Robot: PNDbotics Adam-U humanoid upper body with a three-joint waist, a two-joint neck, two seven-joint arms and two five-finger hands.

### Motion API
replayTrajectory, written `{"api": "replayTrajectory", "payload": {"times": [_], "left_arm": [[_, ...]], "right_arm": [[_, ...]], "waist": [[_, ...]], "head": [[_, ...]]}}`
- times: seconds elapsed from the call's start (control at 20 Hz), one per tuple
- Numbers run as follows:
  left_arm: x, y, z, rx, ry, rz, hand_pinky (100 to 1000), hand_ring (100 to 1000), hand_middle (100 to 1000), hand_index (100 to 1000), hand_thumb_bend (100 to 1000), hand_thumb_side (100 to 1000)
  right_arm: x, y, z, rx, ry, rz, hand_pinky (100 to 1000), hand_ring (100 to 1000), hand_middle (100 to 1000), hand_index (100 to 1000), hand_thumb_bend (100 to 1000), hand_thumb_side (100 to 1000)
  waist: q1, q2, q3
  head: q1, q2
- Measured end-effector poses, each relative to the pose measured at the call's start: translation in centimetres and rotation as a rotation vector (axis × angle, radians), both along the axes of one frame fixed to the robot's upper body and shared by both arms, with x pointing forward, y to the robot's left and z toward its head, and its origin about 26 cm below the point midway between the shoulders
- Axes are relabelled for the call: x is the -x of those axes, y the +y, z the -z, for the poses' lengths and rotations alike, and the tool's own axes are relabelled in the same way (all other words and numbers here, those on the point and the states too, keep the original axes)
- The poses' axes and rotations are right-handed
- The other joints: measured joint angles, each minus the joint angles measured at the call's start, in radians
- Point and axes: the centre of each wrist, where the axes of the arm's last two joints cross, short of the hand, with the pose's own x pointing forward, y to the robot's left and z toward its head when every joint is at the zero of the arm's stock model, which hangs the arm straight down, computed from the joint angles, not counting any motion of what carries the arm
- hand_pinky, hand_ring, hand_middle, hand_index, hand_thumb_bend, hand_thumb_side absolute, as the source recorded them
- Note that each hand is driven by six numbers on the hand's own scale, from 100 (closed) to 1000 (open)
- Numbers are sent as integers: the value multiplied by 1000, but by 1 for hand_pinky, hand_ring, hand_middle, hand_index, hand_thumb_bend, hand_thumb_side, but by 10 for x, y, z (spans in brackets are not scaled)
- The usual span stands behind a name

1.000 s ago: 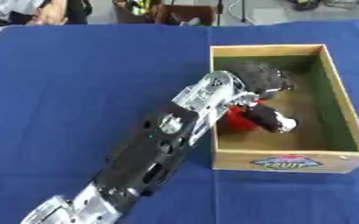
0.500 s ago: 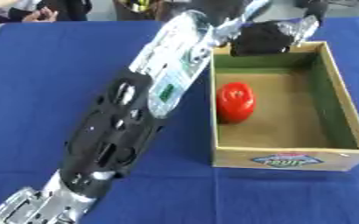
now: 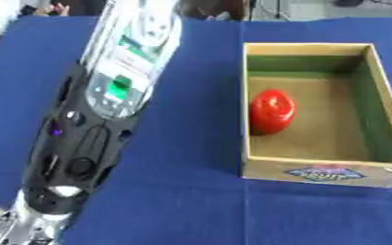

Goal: Pick up objects on the table and place them in the box.

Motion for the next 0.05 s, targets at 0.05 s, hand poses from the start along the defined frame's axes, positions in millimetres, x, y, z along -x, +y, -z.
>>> {"api": "replayTrajectory", "payload": {"times": [0.05], "left_arm": [[4, 7, 1, 29, 0, 10, 539, 666, 686, 907, 199, 996]], "right_arm": [[0, 0, 0, -2, -2, 2, 774, 741, 767, 771, 100, 912]], "waist": [[-3, 0, 2]], "head": [[2, 2]]}}
